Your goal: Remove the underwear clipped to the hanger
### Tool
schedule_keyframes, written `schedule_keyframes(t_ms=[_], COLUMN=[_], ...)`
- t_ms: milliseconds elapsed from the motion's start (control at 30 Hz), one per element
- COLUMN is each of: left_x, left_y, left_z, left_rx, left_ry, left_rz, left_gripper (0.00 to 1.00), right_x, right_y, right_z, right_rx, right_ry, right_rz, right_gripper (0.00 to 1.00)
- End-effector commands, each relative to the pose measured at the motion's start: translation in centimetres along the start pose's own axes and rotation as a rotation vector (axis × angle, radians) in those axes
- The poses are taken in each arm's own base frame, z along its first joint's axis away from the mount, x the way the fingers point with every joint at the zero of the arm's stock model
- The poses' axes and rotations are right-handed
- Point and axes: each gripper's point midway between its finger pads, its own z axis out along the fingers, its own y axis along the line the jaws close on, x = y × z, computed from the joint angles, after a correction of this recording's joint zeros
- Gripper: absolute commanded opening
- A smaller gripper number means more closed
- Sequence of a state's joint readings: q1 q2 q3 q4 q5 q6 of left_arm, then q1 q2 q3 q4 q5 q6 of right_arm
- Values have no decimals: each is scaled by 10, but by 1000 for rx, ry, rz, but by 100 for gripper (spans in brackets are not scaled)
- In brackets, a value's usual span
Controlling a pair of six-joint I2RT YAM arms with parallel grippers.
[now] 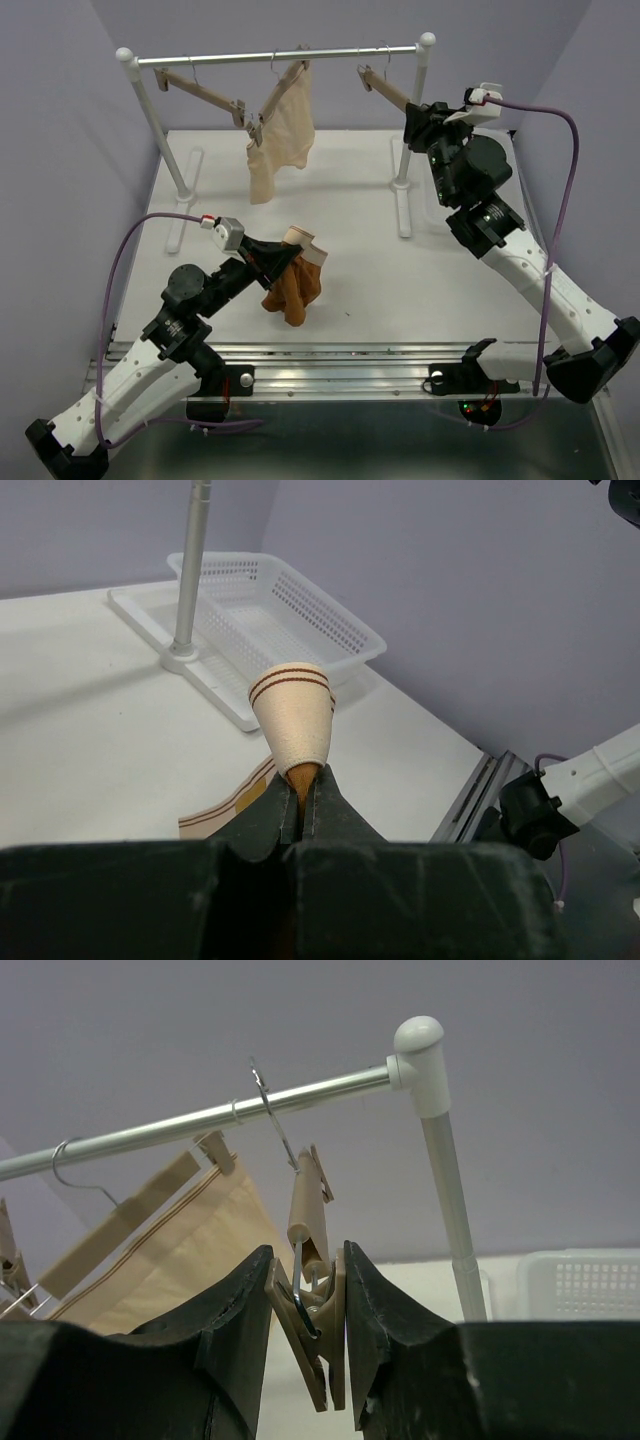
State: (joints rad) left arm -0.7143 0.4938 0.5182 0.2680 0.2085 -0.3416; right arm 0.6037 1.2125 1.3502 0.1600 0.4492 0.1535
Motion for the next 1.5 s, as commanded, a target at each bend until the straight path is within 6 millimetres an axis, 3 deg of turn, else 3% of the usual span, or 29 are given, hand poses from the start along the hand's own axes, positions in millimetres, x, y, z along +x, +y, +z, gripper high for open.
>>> schedule_keyframes(t_ms=[0, 200, 433, 667, 933, 1067, 1133, 1167, 1267, 1300, 1333, 1367, 1433, 1467], left_x=[-31, -30, -32, -33, -31, -35, -37, -38, -40, -41, -42, -43, -44, -46], left_y=[-13, -12, -9, -9, -10, -11, -12, -11, -11, -12, -11, -11, -9, -10], left_z=[-3, -4, -5, -6, -7, -7, -8, -8, -7, -8, -8, -7, -7, -7], left_rx=[36, 35, 13, 12, 12, 12, 9, 6, 0, 1, -7, -10, -21, -23], left_ry=[-89, -88, -97, -94, -90, -101, -108, -109, -114, -114, -117, -119, -121, -124], left_rz=[46, 55, 65, 61, 32, 21, 13, 12, -1, -7, -15, -20, -38, -39], left_gripper=[0, 0, 0, 0, 0, 0, 0, 0, 0, 0, 0, 0, 0, 0], right_x=[-62, -53, -27, 0, 17, 15, 17, 13, 15, 9, 11, 13, 3, 9], right_y=[5, 9, 9, 2, -4, -4, -5, -4, -3, -3, -4, -4, -3, -5], right_z=[9, 22, 36, 34, 28, 24, 22, 19, 12, 7, 2, -2, -14, -20], right_rx=[22, 27, 45, 69, 83, 79, 80, 73, 55, 46, 46, 41, 9, 11], right_ry=[-201, -201, -158, -106, -51, -49, -36, -39, -8, -10, 8, 19, 18, 56], right_rz=[74, 61, 49, 56, 51, 65, 70, 80, 81, 92, 93, 98, 106, 105], right_gripper=[1, 1, 1, 1, 1, 1, 18, 37, 65, 84, 92, 99, 100, 100])
